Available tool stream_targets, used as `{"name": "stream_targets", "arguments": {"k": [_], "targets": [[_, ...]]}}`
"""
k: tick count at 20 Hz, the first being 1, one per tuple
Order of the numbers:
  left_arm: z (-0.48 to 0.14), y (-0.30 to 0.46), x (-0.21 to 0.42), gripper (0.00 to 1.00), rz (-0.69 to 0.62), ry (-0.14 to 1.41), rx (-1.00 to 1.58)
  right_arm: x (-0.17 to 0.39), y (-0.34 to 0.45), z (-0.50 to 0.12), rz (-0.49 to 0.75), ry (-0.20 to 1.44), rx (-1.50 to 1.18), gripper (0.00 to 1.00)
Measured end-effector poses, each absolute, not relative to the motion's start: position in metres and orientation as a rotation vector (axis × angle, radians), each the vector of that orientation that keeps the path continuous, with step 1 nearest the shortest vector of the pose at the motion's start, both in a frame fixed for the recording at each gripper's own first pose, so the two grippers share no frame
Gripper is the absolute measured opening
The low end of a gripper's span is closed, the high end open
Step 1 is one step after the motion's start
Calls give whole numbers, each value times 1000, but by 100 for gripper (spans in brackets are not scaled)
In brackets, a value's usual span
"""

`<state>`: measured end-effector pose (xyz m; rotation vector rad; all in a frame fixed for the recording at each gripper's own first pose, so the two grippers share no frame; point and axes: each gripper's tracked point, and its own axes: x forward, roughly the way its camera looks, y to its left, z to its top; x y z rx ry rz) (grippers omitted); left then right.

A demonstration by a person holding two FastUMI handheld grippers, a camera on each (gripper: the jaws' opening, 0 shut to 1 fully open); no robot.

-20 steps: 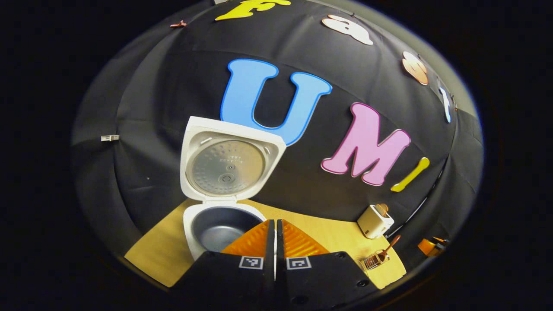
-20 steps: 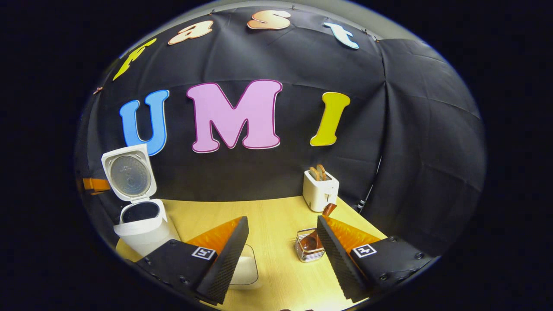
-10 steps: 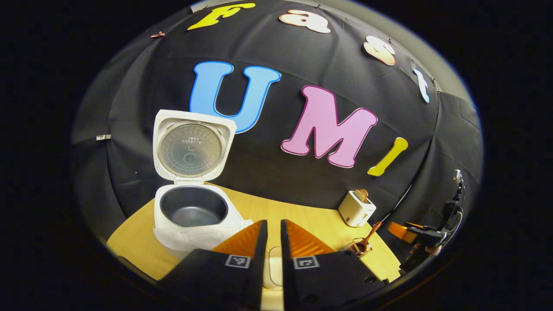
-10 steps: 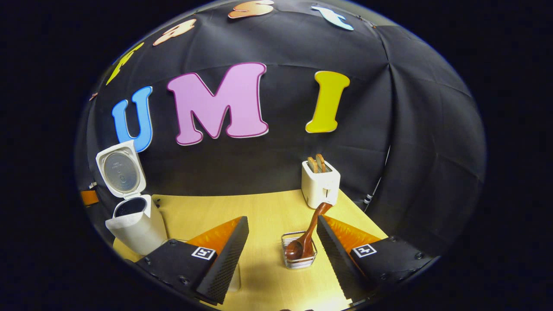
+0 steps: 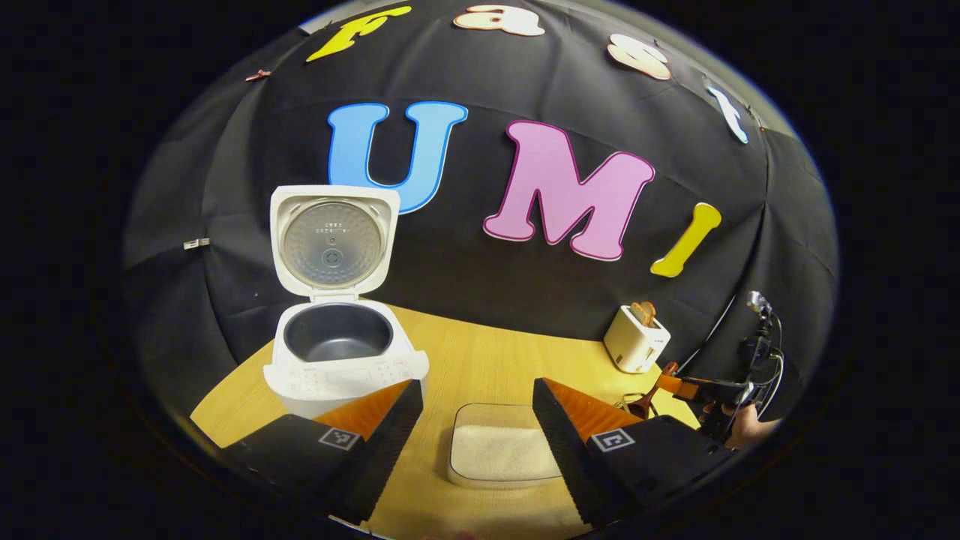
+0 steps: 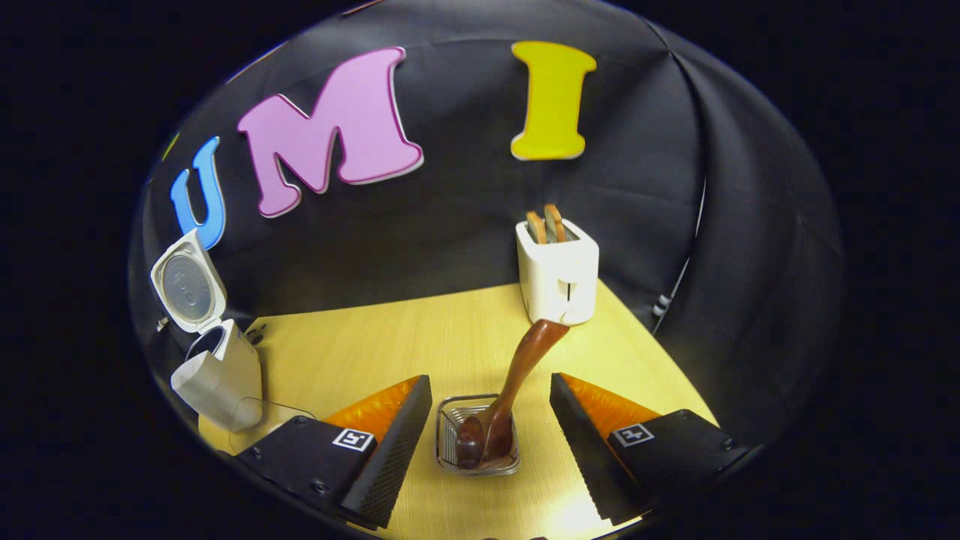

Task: Close the left gripper, press the button to open the rice cooker; take a wooden spoon from the chopstick holder with the right hand, scoop a spoonful of rice and pour it into the rice cooker, then put the wooden spoon back into the chopstick holder.

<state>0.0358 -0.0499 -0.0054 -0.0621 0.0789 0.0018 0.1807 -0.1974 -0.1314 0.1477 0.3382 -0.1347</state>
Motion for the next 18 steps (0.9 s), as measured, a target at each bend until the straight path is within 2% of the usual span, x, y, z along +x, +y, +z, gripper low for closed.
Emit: {"name": "stream_targets", "arguments": {"k": [10, 12, 13, 14, 15, 16, 17, 18], "targets": [[-44, -75, 27, 96, 36, 187, -19, 257, -213, -191, -102, 476, 358, 99], [-47, -75, 27, 96, 40, 200, -27, 263, -210, -197, -97, 500, 405, 97], [-49, -74, 27, 96, 43, 204, -36, 265, -208, -198, -95, 509, 409, 92], [-50, -73, 27, 96, 47, 207, -42, 265, -204, -196, -83, 501, 410, 69], [-52, -70, 28, 96, 53, 212, -47, 266, -204, -193, -82, 495, 392, 61], [-52, -67, 27, 95, 60, 215, -47, 266, -204, -191, -82, 491, 371, 58], [-53, -66, 28, 96, 62, 216, -47, 268, -207, -187, -93, 481, 356, 34], [-53, -65, 29, 96, 62, 218, -50, 267, -209, -184, -104, 474, 348, 41]]}}
